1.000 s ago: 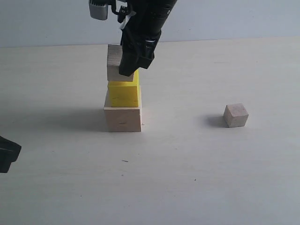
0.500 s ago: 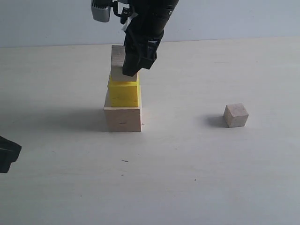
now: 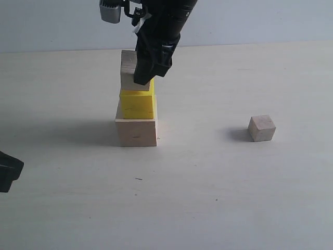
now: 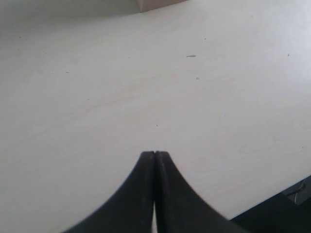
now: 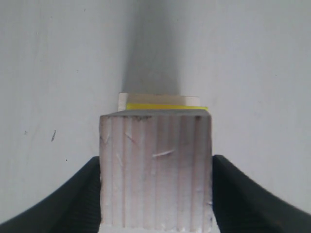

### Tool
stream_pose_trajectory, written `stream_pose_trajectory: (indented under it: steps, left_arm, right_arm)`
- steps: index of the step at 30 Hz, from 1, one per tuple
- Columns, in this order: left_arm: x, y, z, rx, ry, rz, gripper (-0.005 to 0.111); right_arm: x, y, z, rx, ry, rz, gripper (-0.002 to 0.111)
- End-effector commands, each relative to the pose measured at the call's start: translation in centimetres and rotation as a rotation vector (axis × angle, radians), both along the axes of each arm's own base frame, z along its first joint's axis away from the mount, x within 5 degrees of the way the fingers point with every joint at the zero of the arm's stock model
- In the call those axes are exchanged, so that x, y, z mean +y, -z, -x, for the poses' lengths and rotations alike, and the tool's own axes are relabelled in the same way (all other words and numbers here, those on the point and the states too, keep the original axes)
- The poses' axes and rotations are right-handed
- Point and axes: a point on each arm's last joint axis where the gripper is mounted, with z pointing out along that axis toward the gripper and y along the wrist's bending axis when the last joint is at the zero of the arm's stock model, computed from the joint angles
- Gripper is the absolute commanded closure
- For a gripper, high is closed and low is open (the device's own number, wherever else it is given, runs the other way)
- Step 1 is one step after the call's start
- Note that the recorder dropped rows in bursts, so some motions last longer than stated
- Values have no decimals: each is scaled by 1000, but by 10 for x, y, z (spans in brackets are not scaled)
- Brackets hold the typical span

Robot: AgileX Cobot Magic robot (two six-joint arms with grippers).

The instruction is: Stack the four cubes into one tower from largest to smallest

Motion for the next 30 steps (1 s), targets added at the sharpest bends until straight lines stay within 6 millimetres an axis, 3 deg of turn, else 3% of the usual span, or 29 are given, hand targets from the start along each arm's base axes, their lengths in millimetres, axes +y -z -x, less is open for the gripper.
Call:
stream_pose_trajectory:
  steps: [1, 11, 14, 19, 30]
  left_arm:
    - [1, 1, 1, 1, -4, 4, 106]
    - [1, 1, 1, 1, -4, 4, 106]
    - [1, 1, 1, 1, -4, 4, 106]
    - [1, 1, 1, 6, -2, -1, 106]
    - [1, 1, 1, 6, -2, -1, 106]
  right_arm:
    - [-1, -1, 0, -4, 0, 1, 108]
    - [1, -1, 1, 4, 1, -19, 107]
    - [1, -1, 1, 4, 0, -20, 96]
    - [0, -1, 0, -3, -3, -4, 69]
    - [1, -1, 1, 5, 1, -14, 60]
